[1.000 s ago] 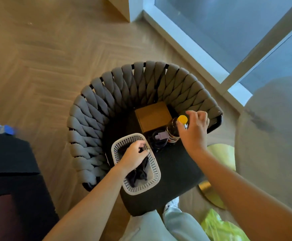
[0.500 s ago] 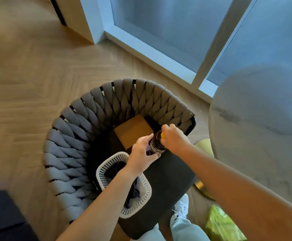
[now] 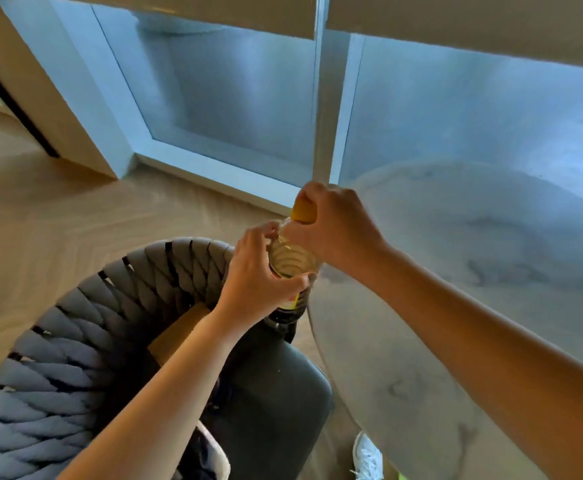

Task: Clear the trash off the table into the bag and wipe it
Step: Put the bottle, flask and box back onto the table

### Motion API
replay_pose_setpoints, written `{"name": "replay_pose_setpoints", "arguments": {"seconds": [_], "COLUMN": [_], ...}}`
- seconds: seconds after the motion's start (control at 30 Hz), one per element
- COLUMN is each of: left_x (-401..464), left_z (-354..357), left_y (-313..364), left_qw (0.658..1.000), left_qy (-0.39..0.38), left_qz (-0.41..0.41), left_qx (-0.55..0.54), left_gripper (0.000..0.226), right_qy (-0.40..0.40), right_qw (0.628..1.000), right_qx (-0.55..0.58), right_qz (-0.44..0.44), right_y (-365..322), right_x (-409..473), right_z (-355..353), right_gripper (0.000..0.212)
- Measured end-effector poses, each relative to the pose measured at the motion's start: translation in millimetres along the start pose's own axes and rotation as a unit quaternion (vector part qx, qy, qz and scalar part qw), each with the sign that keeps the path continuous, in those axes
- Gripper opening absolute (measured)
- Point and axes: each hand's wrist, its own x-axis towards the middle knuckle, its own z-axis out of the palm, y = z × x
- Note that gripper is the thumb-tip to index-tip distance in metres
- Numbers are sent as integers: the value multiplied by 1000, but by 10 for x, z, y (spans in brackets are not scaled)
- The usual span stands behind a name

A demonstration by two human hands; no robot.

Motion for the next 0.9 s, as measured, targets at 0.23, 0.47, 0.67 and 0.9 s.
{"name": "replay_pose_setpoints", "arguments": {"seconds": [0.23,0.47,0.67,0.9], "left_x": [819,1542,1770,1813], "left_z": [621,1681,2689,3469], "left_y": [931,1818,2392,2931], "left_qw": [998,990,975,957], "left_qy": [-21,-89,-173,-245], "left_qz": [48,87,105,117], "left_qx": [-30,-58,-95,-99], "left_gripper": [75,75,75,68], "right_qy": [83,116,118,91], "right_qw": [996,989,977,961], "right_qx": [16,-2,-31,-100], "right_qz": [34,97,174,243], "right_y": [819,1871,2814,3592], "right_x": [191,290,113,-243], "right_z": [-987,-1864,-2264,-2669], "right_gripper": [35,29,26,33]}}
